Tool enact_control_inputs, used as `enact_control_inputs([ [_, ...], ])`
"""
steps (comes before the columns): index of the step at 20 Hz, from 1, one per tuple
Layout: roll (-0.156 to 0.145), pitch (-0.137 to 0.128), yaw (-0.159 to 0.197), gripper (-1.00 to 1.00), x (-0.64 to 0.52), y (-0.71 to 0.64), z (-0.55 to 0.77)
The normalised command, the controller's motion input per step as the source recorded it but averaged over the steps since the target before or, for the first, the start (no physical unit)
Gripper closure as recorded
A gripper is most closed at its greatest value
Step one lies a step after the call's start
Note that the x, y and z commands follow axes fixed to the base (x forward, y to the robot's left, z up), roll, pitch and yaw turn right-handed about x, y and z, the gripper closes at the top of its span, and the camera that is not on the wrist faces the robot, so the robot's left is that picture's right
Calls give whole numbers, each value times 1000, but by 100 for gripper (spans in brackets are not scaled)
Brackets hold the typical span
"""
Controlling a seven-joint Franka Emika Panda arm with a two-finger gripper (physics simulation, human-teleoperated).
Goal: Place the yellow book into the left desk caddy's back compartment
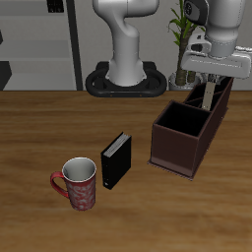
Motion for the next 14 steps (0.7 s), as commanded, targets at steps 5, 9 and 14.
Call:
enact_control_inputs([
  [5,-14,46,7,100,130,-112,-311],
  [9,-14,47,10,100,25,-14,-338],
  [14,5,29,10,100,46,12,-229],
])
